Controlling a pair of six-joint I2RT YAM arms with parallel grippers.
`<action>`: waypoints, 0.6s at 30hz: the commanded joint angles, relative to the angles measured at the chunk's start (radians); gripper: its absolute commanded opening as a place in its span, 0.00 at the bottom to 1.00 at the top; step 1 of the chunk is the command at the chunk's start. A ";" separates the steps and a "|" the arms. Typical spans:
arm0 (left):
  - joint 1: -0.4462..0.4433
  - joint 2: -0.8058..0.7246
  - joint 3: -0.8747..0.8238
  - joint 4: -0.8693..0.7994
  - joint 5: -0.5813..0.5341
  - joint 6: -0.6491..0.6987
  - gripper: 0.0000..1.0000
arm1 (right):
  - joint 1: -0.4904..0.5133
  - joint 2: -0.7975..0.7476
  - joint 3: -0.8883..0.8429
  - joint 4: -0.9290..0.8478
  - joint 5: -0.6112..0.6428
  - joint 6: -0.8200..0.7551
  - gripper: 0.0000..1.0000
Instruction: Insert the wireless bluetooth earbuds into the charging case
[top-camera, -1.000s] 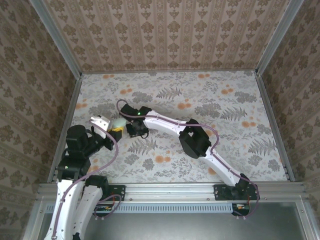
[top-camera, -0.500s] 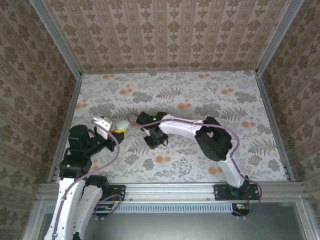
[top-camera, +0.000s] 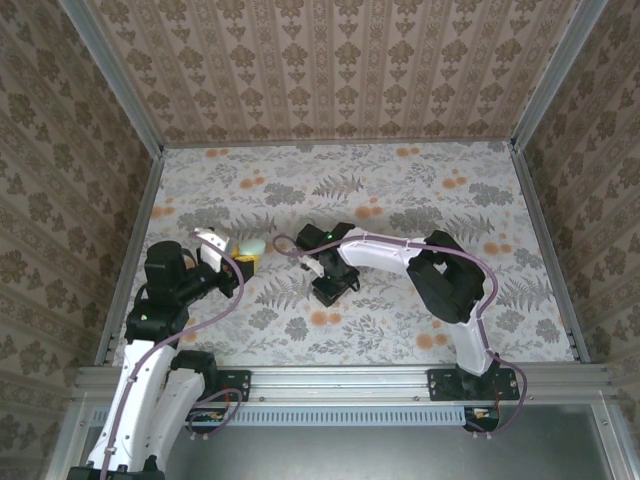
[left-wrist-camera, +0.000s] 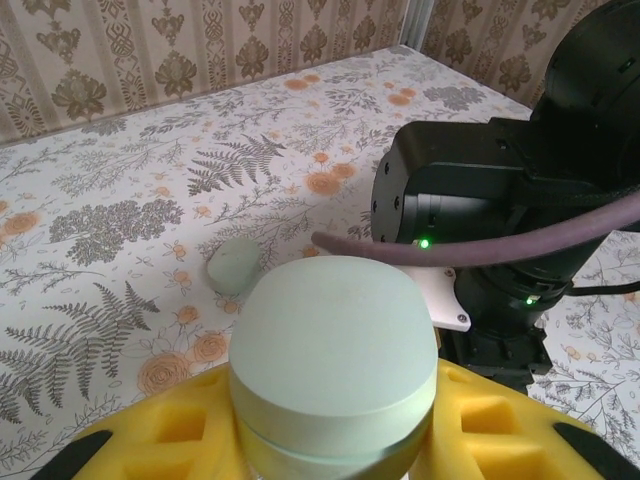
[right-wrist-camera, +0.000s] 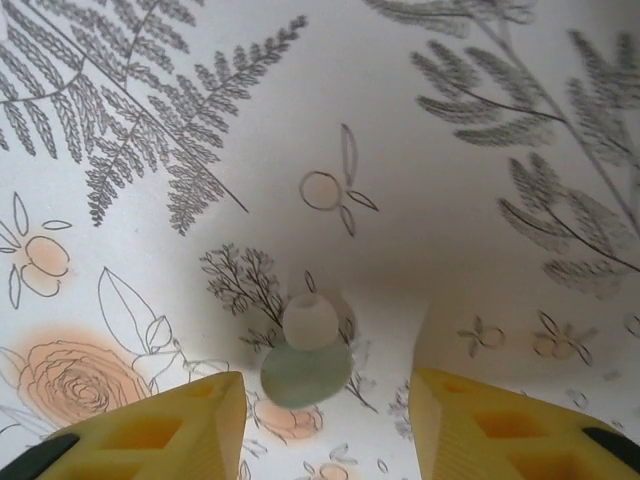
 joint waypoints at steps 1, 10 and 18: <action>0.006 -0.005 -0.004 0.036 0.029 -0.001 0.06 | -0.005 -0.099 0.025 -0.047 0.027 0.113 0.48; 0.007 -0.004 -0.012 0.035 0.029 0.009 0.06 | 0.009 -0.183 -0.132 0.215 -0.137 0.565 0.35; 0.006 -0.005 -0.012 0.014 0.035 0.016 0.05 | 0.021 -0.140 -0.110 0.168 -0.090 0.614 0.22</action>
